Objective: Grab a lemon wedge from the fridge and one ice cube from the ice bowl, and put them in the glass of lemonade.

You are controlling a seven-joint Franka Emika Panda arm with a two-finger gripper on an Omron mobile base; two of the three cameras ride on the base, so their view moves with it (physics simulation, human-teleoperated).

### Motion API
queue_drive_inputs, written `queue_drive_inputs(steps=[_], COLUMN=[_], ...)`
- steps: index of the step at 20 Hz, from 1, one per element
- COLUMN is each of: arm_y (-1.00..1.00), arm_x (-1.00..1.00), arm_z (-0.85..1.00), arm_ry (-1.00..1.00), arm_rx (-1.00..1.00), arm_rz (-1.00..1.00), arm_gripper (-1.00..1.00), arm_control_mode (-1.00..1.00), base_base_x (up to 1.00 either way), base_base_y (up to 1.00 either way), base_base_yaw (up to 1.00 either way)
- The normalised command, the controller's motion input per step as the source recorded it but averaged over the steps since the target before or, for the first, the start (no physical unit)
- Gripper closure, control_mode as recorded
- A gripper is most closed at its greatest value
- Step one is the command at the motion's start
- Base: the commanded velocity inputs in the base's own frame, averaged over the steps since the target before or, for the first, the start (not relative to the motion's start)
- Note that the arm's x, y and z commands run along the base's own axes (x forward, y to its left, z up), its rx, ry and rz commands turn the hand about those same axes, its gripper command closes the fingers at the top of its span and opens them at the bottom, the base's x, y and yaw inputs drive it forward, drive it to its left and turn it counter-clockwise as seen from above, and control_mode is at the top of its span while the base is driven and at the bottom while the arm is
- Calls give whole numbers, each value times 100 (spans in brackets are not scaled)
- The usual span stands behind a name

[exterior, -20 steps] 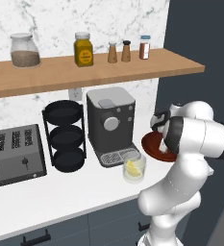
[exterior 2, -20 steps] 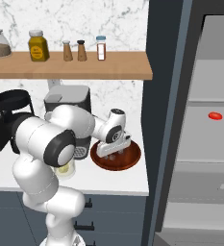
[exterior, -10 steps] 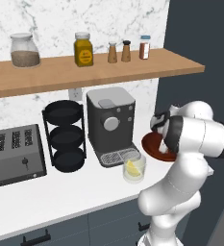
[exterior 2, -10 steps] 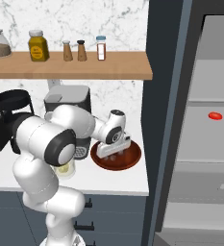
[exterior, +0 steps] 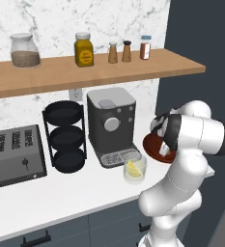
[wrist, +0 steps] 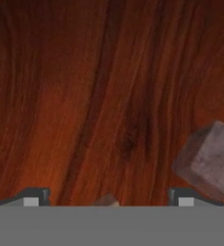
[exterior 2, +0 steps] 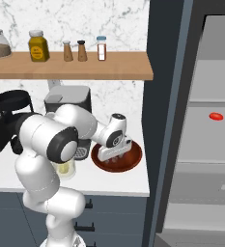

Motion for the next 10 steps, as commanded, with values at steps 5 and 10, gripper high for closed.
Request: queue_drive_inputs(steps=[5, 10], arm_y=[0, 0], arm_x=[-22, -27], arm_z=[-1, 0], arm_ry=[0, 0], arm_rx=[0, 0], arm_rz=[0, 0], arm_gripper=[-100, -100], arm_control_mode=[-100, -100], base_base_x=[0, 0], base_base_y=[0, 0], base_base_yaw=[0, 0])
